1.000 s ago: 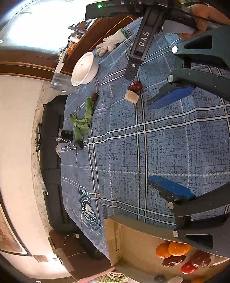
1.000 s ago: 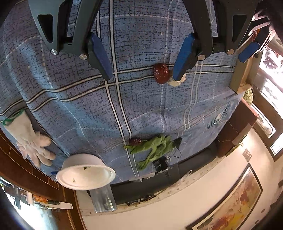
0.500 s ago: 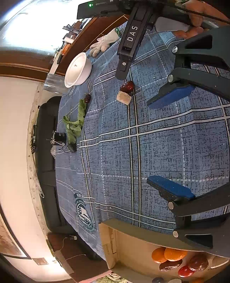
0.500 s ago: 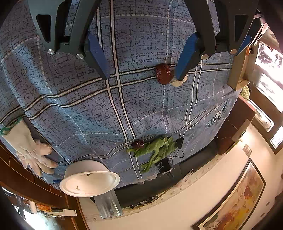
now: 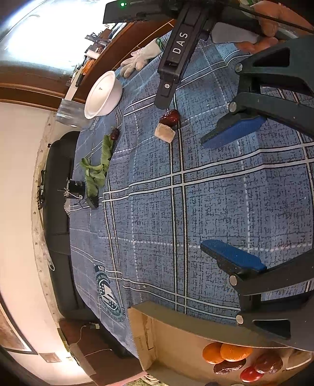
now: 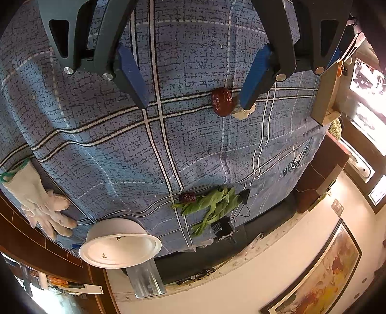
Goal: Organize fruits
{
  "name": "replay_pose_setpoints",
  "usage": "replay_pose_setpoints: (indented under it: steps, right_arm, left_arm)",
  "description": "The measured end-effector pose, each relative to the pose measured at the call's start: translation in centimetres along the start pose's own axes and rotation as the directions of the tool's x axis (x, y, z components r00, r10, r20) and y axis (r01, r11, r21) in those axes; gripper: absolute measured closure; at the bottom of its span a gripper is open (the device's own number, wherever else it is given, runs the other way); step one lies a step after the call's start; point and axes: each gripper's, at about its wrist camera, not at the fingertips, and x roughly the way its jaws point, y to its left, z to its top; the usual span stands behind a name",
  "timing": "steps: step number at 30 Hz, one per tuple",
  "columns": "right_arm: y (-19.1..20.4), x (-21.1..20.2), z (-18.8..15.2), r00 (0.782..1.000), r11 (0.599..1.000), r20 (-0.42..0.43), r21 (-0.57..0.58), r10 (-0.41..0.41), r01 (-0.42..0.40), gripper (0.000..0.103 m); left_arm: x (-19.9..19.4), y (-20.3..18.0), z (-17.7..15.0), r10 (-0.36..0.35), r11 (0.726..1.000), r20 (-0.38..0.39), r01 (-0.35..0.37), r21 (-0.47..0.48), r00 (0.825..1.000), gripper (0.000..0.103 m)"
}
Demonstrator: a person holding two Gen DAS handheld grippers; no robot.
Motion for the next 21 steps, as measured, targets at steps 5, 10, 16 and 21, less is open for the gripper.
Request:
replay_pose_setpoints:
  steps: [5,10,16,21]
  right_arm:
    - [-0.01,0.0,0.0,1.0,1.0,0.0,0.001,0.0,0.0,0.021]
    - [-0.02,0.0,-0.01,1.0,1.0,0.0,0.001,0.0,0.0,0.021]
    - [0.0,0.01,-0.01,1.0,1.0,0.001,0.001,-0.001,0.001,0.021]
    - [0.1,0.13,-0.04,1.0,1.0,-0.003,-0.006,-0.003,0.003,0.02]
  left_arm:
    - [-0.09,-0.02,-0.02,0.004,1.0,0.004,-0.004,0.001,1.0,0.026]
    - [-0.14,-0.11,-0.04,0.006,1.0,0.004,-0.006,0.006,1.0,0.026]
    - [-0.08,-0.09,-0.1,0.004,1.0,0.003,-0.004,0.002,1.0,0.026]
    - [0.0,-0.06,-0.11,0.0,1.0,-0.001,0.0,-0.003,1.0,0.026]
